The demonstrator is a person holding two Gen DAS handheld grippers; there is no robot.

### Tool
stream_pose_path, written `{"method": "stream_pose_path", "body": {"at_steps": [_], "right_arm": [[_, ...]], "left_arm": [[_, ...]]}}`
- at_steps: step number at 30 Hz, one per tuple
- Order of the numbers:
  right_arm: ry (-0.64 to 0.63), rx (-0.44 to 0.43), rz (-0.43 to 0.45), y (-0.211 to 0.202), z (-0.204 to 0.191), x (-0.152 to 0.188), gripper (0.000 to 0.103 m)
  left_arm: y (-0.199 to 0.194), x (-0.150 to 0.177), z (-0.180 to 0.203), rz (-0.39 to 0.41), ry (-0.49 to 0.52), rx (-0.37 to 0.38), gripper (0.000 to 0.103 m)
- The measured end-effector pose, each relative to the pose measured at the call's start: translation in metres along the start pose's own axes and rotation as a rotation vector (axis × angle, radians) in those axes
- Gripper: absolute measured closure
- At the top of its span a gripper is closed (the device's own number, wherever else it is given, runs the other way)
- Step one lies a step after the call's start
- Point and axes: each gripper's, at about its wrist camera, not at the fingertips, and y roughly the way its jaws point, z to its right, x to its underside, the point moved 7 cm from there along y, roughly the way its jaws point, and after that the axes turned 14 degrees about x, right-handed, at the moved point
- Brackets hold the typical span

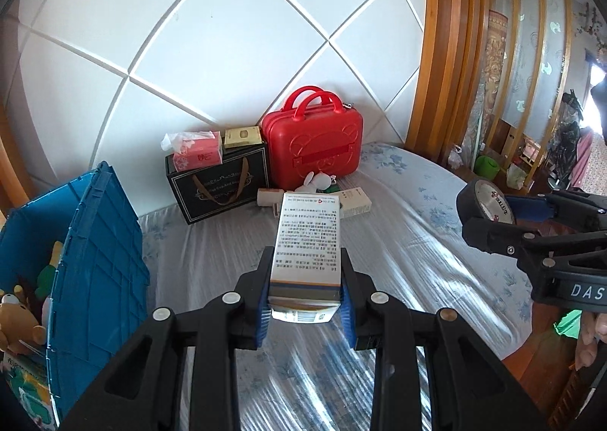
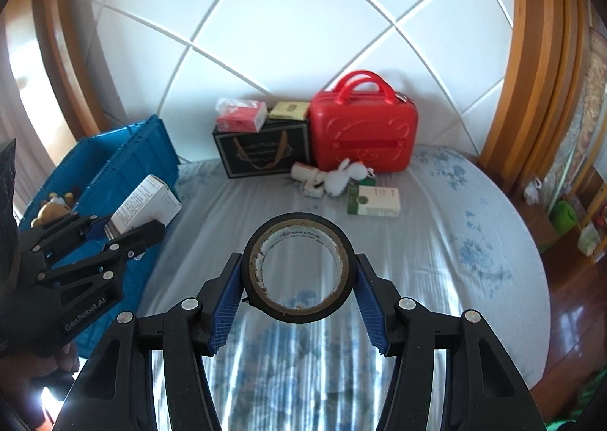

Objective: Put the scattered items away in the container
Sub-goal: 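Carry the white box with the left gripper to the crate while the right gripper carries the tape roll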

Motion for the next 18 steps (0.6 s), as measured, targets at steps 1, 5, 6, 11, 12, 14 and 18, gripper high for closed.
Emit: {"method": "stream_pose_path", "body": {"at_steps": [1,5,6,11,12,14,18], "right_arm": [[-0.004,-0.004,0.007,-0.005,-0.006,-0.003,0.047],[-0.023,-0.02,0.033,-0.02,-0.037,-0.017,0.047],[-0.028,-0.025,0.04,-0.024,-0.044,-0.021,0.047],[-0.079,-0.062,0.077,-0.042,-0.093,-0.039,0.047],[-0.089,-0.072,0.084,-0.045,-0.103,-0.042,0.047],[-0.106,-0.089,0.095,-0.05,-0.122,-0.048,0.047],[-0.142,-0.127,0.115,-0.06,-0.161,-0.054,0.047]], "left_arm": [[-0.008,-0.001,-0.004,0.009,-0.001,-0.002,0.074],[-0.04,-0.004,-0.028,0.047,-0.029,-0.011,0.074],[-0.048,-0.005,-0.036,0.057,-0.038,-0.016,0.074],[-0.085,-0.004,-0.073,0.112,-0.066,-0.052,0.074],[-0.092,-0.003,-0.081,0.121,-0.076,-0.059,0.074],[-0.107,-0.001,-0.099,0.134,-0.095,-0.076,0.074],[-0.14,0.006,-0.131,0.157,-0.127,-0.114,0.074]]}}
